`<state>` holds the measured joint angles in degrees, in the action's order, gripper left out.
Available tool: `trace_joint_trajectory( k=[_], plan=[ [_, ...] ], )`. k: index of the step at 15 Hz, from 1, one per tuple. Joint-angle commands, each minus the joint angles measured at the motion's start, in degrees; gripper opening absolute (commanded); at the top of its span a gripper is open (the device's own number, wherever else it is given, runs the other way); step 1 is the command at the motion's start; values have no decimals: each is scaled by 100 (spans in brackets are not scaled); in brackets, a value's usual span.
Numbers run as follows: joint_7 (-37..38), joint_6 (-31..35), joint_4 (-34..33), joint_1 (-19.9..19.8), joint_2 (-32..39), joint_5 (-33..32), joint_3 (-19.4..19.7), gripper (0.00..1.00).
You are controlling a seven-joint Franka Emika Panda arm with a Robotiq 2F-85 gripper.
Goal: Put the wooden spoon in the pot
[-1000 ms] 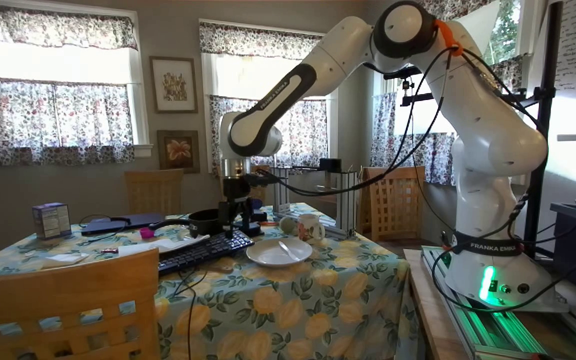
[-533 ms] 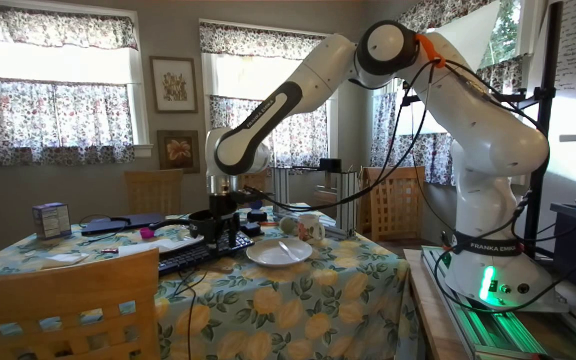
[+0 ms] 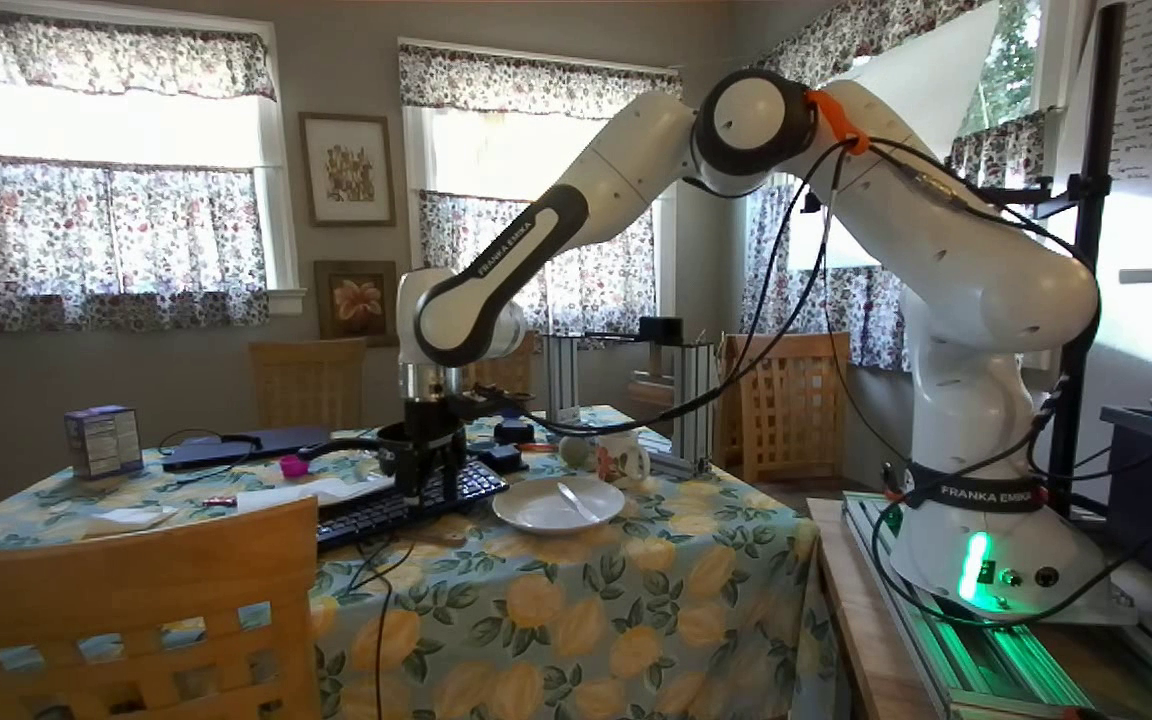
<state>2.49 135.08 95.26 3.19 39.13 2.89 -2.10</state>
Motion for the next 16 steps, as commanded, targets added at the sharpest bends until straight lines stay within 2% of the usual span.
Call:
trace_joint_trajectory(
  k=[1, 8, 14, 15, 16],
  plan=[
    [-67, -40, -349, -10, 313, -98, 55, 100],
    [-534, 42, -254, -286, 420, 61, -92, 100],
    [-702, -31, -377, -303, 521, 26, -112, 85],
    [-688, -32, -402, -283, 544, 8, -102, 88],
    [-698, -34, -426, -286, 567, 22, -119, 86]
  ],
)
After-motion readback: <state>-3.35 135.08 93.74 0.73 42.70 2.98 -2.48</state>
